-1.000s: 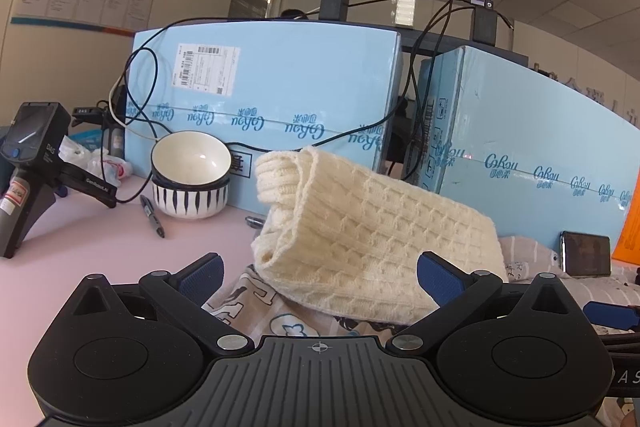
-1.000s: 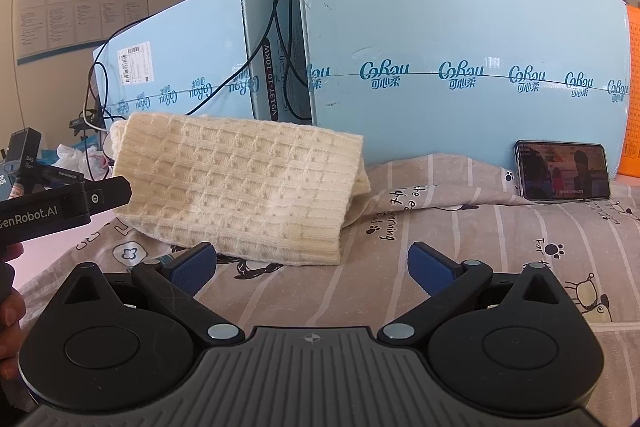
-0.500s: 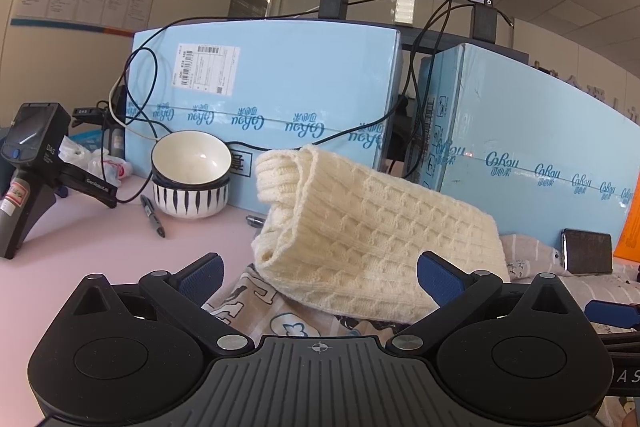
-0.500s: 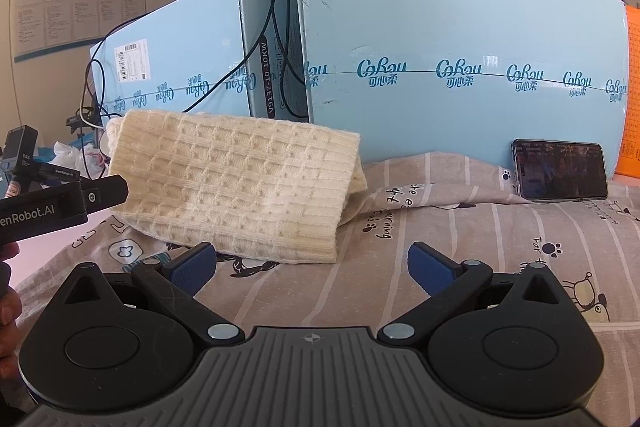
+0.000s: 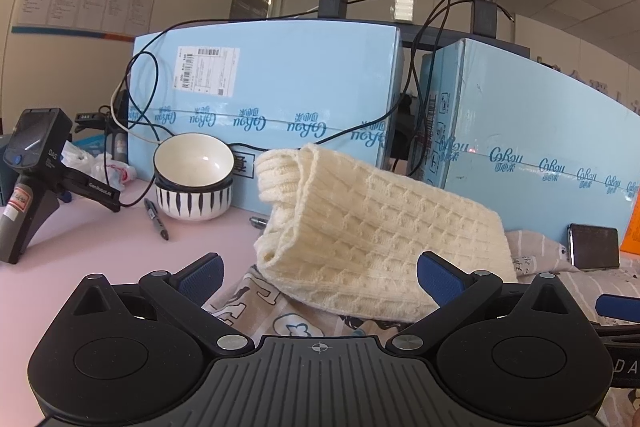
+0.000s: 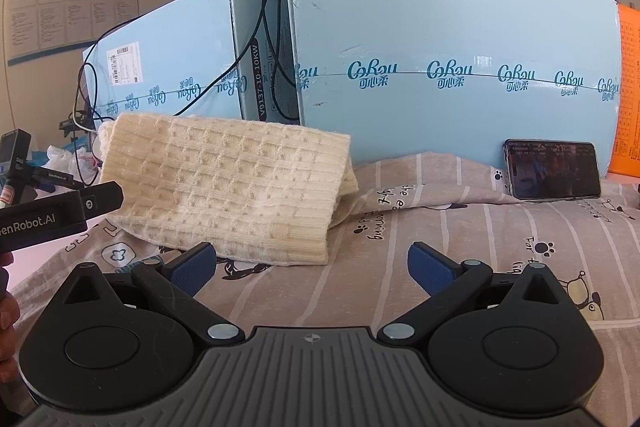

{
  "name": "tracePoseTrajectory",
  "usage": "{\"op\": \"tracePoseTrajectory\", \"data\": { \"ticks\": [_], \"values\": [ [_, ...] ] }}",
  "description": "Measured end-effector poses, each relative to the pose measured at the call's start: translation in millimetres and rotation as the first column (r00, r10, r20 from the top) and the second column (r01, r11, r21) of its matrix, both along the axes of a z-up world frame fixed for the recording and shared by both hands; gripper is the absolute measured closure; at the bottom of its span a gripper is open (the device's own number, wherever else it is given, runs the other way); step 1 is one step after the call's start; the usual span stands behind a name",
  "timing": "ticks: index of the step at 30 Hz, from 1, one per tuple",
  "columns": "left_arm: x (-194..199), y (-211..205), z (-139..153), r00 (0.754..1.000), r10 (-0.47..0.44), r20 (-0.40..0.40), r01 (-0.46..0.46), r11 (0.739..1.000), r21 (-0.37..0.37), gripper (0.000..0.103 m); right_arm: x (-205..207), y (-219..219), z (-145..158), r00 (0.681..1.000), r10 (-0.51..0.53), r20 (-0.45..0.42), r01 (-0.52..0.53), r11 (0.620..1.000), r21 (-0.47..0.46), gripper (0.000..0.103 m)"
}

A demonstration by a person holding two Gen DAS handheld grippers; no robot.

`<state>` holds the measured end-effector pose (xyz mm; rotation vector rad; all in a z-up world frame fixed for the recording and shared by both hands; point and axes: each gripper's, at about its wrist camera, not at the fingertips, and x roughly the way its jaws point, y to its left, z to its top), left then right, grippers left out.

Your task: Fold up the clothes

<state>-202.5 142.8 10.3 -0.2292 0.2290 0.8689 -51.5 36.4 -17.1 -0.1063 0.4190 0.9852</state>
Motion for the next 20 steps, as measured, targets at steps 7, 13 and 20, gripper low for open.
{"op": "tracePoseTrajectory", "data": {
  "ticks": [7, 13, 20],
  "values": [
    [-0.3, 0.5, 0.1, 1.000, -0.001, 0.002, 0.001, 1.000, -0.001, 0.000, -0.6, 0.0, 0.5, 1.000, 0.003, 0.001, -0.003, 1.000, -0.001, 0.000],
    [-0.8, 0.1, 0.4, 1.000, -0.004, 0.004, 0.004, 1.000, 0.003, 0.000, -1.2, 0.0, 0.4, 1.000, 0.003, 0.002, -0.003, 1.000, -0.003, 0.000],
    [-0.2, 0.0, 0.5, 1.000, -0.006, 0.003, 0.006, 1.000, 0.006, 0.000, -1.6, 0.1, 0.2, 1.000, 0.005, 0.003, -0.005, 1.000, -0.005, 0.000]
  ]
}}
